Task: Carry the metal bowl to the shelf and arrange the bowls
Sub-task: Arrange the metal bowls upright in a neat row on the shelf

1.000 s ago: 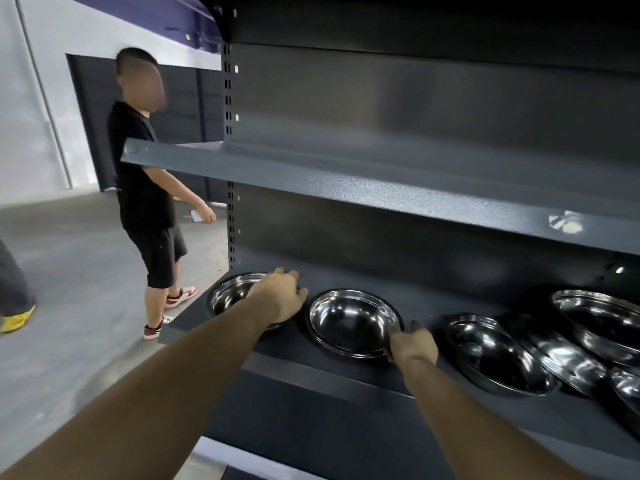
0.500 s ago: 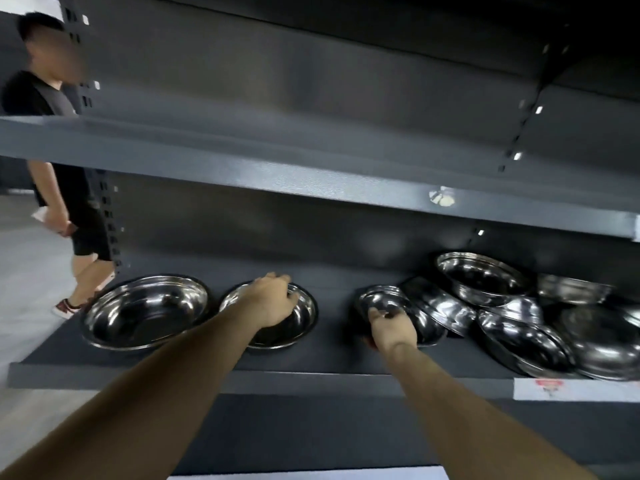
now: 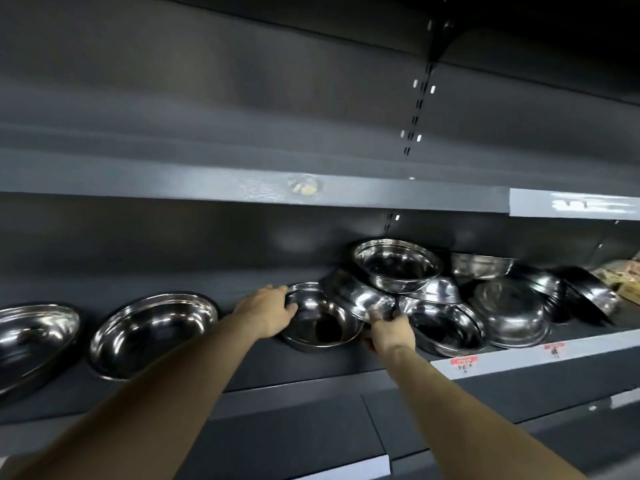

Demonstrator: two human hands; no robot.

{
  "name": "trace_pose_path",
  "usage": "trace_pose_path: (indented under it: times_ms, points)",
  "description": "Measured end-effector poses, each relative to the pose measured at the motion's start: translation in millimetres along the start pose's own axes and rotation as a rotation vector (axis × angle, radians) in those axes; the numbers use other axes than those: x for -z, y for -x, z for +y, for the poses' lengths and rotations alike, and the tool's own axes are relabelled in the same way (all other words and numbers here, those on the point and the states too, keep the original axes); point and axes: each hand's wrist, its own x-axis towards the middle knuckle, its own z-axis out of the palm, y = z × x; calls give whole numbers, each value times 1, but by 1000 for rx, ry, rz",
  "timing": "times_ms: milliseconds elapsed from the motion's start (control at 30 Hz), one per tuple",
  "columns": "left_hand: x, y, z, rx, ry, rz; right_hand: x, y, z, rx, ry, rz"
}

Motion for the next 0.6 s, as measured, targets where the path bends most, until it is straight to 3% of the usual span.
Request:
trace_pose_path:
  times_ms: [333, 600]
  points:
    - [-24, -47, 110, -2, 37, 25, 72, -90, -18, 12, -59, 27]
    - [-30, -64, 144, -9, -14, 20, 80, -120, -31, -7, -151, -45]
